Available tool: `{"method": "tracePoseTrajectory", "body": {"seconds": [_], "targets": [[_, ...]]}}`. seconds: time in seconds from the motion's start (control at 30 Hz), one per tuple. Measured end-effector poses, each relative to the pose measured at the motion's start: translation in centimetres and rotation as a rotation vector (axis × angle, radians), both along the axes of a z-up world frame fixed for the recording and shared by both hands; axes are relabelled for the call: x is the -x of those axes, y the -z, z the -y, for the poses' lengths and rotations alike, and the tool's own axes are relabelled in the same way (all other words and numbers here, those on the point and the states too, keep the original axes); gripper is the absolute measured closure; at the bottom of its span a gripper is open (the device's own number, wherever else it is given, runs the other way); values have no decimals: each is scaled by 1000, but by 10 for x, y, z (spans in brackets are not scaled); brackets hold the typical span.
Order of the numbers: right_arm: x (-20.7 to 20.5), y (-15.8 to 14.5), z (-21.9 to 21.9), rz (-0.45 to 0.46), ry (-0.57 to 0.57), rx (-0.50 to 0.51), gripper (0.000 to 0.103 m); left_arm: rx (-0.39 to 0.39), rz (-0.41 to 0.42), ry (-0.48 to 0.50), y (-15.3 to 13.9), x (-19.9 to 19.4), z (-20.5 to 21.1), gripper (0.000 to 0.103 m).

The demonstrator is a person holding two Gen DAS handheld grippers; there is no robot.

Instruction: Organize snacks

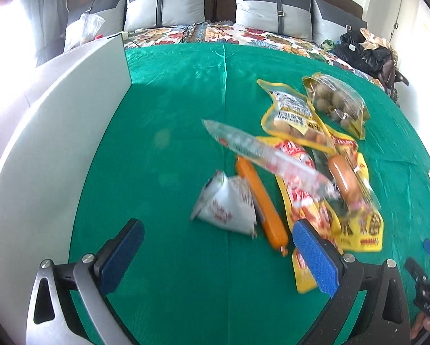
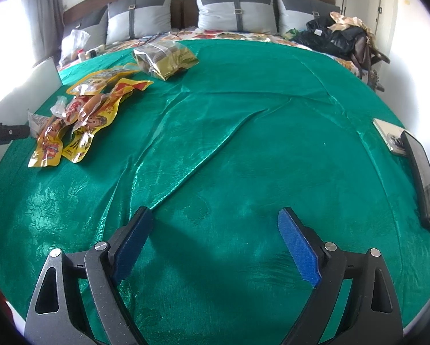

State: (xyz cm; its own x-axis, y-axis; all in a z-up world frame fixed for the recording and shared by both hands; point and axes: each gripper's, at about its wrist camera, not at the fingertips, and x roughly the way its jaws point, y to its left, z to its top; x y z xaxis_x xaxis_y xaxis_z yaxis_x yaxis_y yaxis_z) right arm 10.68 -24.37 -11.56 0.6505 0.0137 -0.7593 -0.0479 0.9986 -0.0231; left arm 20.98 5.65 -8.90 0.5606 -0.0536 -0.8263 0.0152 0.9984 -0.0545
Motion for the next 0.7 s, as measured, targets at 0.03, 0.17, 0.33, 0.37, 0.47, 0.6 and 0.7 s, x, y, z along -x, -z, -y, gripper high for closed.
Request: {"method": "tracePoseTrajectory", "body": {"seconds": [0.03, 0.17, 0.33, 0.37, 0.47, 0.6, 0.7], "targets": [[0, 0, 0, 0, 0, 0, 11, -5, 2, -3, 1, -7, 1, 8], [0, 0, -1, 0, 0, 0, 11, 58, -3, -54, 10, -22, -6, 35], [0, 0, -1, -1, 0, -1, 11, 81, 13, -15, 8, -7, -10, 64], [0, 0, 0, -1, 1, 0, 11, 81, 5, 2, 8, -1, -10, 64], [-1, 0, -1, -2, -2, -1, 10, 74, -23, 45, 5, 23, -11, 63], [-1, 1, -2, -2, -1, -1, 10, 71, -48, 101, 8, 49, -9, 34], [-1, 0, -1, -2, -1, -1, 10, 4, -18, 84, 11, 54, -5, 24]]}}
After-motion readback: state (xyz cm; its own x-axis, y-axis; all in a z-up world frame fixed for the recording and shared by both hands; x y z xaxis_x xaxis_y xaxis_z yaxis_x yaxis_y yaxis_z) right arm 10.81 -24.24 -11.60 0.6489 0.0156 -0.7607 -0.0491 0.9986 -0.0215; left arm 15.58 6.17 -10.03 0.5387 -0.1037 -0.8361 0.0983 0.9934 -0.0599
